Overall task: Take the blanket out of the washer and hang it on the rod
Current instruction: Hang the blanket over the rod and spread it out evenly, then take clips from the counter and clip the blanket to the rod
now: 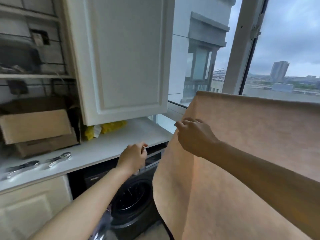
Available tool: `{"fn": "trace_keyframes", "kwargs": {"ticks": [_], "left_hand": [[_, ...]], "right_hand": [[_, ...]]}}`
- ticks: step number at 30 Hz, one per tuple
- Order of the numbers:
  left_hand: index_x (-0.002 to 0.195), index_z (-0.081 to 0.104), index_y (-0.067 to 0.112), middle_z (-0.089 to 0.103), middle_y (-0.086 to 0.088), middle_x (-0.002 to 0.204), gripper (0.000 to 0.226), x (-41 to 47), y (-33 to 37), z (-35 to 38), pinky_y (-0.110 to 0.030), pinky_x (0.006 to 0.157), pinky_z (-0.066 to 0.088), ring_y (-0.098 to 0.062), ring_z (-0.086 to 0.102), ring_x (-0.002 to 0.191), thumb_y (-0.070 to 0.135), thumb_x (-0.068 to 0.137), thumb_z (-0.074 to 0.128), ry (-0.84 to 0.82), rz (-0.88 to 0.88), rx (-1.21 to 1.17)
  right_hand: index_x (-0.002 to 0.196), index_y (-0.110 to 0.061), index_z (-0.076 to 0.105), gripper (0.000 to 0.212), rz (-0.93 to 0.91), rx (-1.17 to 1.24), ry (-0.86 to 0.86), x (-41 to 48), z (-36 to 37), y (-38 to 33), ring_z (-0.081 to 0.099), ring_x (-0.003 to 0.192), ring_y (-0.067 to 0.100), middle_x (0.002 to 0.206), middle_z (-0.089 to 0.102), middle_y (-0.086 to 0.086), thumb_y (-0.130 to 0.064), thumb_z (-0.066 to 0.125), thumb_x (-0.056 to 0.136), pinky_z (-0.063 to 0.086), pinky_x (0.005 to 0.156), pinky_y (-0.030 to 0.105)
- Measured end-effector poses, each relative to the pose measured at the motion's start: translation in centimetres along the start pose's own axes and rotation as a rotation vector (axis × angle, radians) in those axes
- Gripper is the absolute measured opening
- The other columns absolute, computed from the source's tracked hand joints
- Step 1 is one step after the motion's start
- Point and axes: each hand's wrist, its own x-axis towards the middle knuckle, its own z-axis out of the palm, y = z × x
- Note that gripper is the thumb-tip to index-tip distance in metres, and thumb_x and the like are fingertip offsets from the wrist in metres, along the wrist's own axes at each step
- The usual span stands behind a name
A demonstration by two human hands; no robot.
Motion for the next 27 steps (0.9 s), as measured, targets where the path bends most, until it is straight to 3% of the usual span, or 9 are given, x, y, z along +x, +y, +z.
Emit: {"fn": "trace_keyframes", "kwargs": {"ticks": [5,9,11,14,17,22,27], "left_hand": [[0.118,0.063,0.021,0.07,0.0,0.103,0.026,-5.6,-3.7,-2.8,-0.03,0.078,0.051,-0.016,0.062,0.089,0.021,0.096,0.05,0.071,-0.111,0.05],[0.11,0.065,0.025,0.068,0.007,0.09,0.022,-9.8,-6.9,-4.6,-0.031,0.076,0.051,-0.014,0.061,0.083,0.022,0.092,0.053,0.116,-0.223,0.088],[0.107,0.065,0.027,0.067,0.01,0.087,0.021,-12.1,-8.5,-5.3,-0.032,0.075,0.052,-0.013,0.062,0.081,0.022,0.091,0.053,0.122,-0.266,0.12],[0.106,0.066,0.027,0.066,0.011,0.083,0.021,-15.4,-10.7,-6.3,-0.034,0.074,0.053,-0.014,0.063,0.079,0.021,0.09,0.054,0.105,-0.332,0.154],[0.106,0.068,0.025,0.067,0.01,0.083,0.022,-17.6,-13.3,-7.5,-0.035,0.075,0.054,-0.016,0.064,0.082,0.019,0.089,0.055,0.105,-0.415,0.188],[0.105,0.068,0.025,0.069,0.007,0.088,0.023,-19.2,-18.1,-9.3,-0.033,0.074,0.054,-0.016,0.064,0.082,0.018,0.088,0.053,0.099,-0.518,0.223],[0.105,0.067,0.024,0.069,0.007,0.091,0.024,-18.5,-24.2,-11.4,-0.034,0.075,0.053,-0.018,0.065,0.087,0.017,0.087,0.054,0.071,-0.579,0.24]], "right_hand": [[0.077,-0.016,0.054,0.008,-0.085,0.096,-0.107,-0.5,4.0,-4.6,0.055,0.069,0.018,0.071,0.06,-0.001,-0.015,0.055,0.085,0.049,0.062,0.032],[0.08,-0.015,0.059,0.003,-0.172,0.168,-0.176,-1.3,7.8,-8.8,0.059,0.075,0.02,0.078,0.063,-0.001,-0.014,0.062,0.081,0.048,0.066,0.03],[0.075,-0.021,0.049,0.015,-0.229,0.243,-0.236,-2.1,9.3,-11.3,0.059,0.077,0.018,0.079,0.062,-0.003,-0.021,0.062,0.083,0.043,0.064,0.028],[0.09,-0.016,0.053,0.01,-0.254,0.375,-0.26,-3.2,10.3,-15.2,0.057,0.09,0.021,0.09,0.062,0.0,-0.025,0.048,0.093,0.038,0.067,0.029],[0.115,-0.013,0.055,0.026,-0.248,0.447,-0.261,-3.3,11.3,-18.8,0.055,0.101,0.024,0.107,0.064,0.003,-0.026,0.043,0.097,0.044,0.078,0.033],[0.118,-0.01,0.053,0.028,-0.322,0.453,-0.346,-1.1,13.5,-23.9,0.053,0.103,0.026,0.106,0.063,0.006,-0.024,0.04,0.097,0.034,0.069,0.032],[0.116,-0.01,0.053,0.026,-0.341,0.498,-0.404,2.8,16.1,-28.7,0.053,0.103,0.027,0.107,0.063,0.006,-0.022,0.041,0.097,0.039,0.072,0.033]]}}
